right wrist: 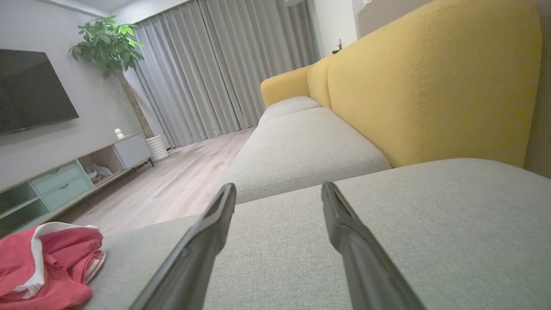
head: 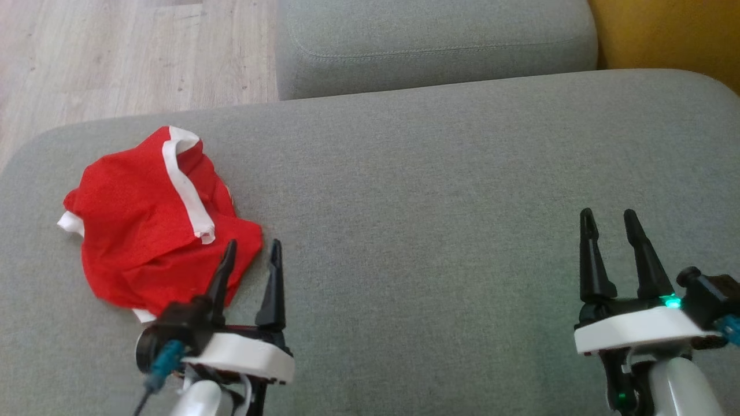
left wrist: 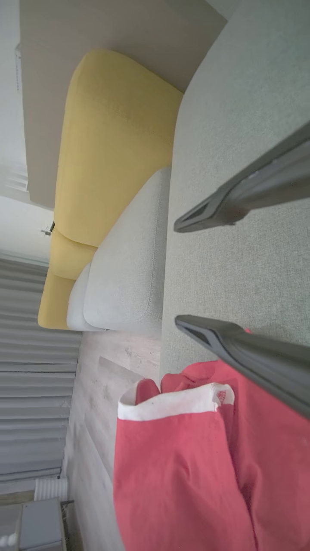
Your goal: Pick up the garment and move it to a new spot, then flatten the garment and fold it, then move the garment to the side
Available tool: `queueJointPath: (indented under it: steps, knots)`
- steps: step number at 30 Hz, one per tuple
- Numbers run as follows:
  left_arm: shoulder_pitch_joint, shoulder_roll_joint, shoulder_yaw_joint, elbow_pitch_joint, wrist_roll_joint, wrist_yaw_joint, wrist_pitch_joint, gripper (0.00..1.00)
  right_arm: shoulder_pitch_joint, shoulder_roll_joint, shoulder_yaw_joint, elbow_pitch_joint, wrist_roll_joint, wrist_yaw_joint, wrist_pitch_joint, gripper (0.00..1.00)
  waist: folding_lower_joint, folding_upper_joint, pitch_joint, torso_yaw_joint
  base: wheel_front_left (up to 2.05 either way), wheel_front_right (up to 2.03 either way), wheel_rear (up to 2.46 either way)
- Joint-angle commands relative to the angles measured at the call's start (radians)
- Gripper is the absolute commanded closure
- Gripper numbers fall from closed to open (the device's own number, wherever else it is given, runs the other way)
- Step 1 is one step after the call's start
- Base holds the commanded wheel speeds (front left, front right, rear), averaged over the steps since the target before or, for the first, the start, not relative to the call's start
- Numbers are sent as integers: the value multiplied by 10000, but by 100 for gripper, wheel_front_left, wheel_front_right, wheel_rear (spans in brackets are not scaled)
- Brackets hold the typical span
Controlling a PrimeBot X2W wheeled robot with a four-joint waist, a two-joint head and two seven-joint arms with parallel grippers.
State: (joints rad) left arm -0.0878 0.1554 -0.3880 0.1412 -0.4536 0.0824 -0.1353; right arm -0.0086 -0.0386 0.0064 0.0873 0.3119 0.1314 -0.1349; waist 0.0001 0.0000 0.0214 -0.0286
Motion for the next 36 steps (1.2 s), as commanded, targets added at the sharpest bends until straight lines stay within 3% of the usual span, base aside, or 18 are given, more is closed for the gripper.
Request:
queueJointPath:
  steps: [1, 16, 25, 36]
  knots:
    - [-597, 177, 61, -287, 353, 94, -155, 0, -451, -89, 226, -453, -382, -5, -153, 0, -1, 0, 5, 8, 0, 0, 0]
    - [-1171, 602, -1221, 555, 2354, 1004, -595, 0, -526, -99, 650, -438, -2845, -6, -595, 0, -1, 0, 7, -30, 0, 0, 0]
    - [-993, 330, -987, 289, 1831, 840, -859, 0, -499, -106, 713, -756, -3574, -7, -861, 0, -1, 0, 46, -55, 0, 0, 0]
    - [-411, -114, -101, 310, 1786, 471, -1182, 0, -336, -114, 658, -328, -2341, -7, -1186, 0, -1, 0, 30, 0, 0, 0, 0]
